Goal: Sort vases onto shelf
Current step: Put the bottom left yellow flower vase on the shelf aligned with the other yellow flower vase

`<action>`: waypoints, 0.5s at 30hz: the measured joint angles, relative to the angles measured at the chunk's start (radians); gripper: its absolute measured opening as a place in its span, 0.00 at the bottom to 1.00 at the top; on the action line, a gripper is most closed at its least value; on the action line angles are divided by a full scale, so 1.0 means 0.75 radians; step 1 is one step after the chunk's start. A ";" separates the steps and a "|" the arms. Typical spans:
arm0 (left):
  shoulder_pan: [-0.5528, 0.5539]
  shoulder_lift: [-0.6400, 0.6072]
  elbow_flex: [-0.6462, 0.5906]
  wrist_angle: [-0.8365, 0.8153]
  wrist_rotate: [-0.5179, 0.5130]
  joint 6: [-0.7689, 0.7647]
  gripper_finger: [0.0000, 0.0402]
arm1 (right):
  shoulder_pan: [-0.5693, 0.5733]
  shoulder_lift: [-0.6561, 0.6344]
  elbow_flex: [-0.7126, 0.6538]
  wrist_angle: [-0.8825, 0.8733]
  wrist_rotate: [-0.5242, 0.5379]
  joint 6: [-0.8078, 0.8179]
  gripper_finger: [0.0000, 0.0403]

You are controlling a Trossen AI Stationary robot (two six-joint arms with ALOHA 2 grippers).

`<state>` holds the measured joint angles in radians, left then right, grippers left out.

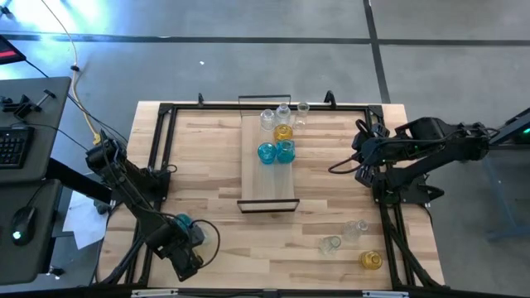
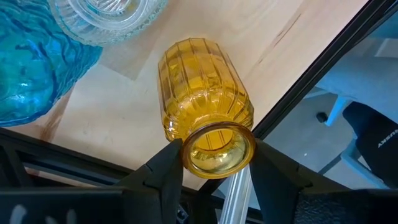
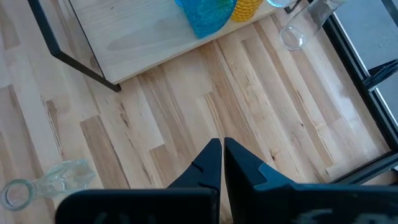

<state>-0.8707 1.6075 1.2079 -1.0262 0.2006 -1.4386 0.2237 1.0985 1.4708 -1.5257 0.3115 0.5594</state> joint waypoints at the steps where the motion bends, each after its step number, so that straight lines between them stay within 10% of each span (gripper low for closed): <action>1: 0.000 0.000 0.000 0.000 0.000 -0.002 0.36 | 0.000 0.000 0.000 0.000 0.000 0.000 0.00; 15: 0.000 0.000 0.138 -0.012 0.000 -0.037 0.37 | 0.000 0.000 0.000 0.001 0.000 -0.014 0.00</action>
<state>-0.8707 1.6073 1.3113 -1.0355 0.2010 -1.4662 0.2237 1.0984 1.4708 -1.5253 0.3115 0.5488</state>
